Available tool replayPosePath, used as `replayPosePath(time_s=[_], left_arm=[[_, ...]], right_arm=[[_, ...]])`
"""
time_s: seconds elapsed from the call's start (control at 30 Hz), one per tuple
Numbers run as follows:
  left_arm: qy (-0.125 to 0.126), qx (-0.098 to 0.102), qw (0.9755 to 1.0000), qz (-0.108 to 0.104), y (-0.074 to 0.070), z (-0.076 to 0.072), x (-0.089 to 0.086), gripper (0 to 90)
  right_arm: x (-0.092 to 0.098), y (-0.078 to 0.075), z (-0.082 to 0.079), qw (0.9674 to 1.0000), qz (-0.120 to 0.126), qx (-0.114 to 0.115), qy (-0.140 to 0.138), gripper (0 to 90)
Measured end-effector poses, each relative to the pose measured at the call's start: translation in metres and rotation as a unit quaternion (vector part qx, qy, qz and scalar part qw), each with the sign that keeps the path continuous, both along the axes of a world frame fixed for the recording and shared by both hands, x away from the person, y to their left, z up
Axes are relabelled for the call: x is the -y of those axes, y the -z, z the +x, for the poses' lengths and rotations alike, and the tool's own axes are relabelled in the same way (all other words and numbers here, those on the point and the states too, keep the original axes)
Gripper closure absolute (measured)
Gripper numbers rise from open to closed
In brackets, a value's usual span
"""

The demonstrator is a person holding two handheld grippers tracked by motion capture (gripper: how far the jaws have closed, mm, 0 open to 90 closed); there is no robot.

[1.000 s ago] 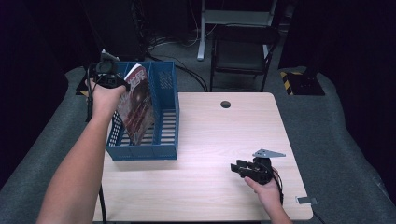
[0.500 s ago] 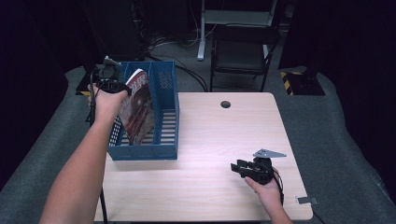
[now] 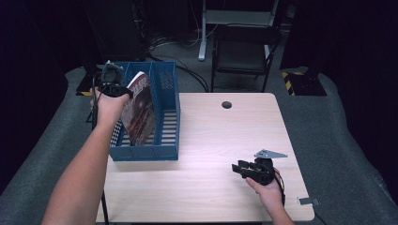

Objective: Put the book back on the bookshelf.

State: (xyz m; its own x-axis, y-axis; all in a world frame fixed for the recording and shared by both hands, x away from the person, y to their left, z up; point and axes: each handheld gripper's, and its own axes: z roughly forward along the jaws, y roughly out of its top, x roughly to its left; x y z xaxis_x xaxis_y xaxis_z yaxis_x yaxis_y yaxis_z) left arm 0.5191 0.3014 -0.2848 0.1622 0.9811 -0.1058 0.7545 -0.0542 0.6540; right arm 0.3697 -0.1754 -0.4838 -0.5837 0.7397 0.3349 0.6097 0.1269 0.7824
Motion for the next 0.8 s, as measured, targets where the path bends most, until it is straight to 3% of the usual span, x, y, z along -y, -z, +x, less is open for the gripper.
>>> replayPosePath(time_s=[0.47,0.8], left_arm=[[0.002,0.002,1.0,-0.002,0.005,-0.007,-0.008,82.4],[0.018,0.014,0.9997,-0.002,-0.004,-0.024,-0.01,79.3]], right_arm=[[-0.001,0.001,0.001,1.0,-0.002,0.0,-0.002,57.9],[-0.002,0.002,0.0,1.0,-0.001,-0.002,-0.002,57.9]])
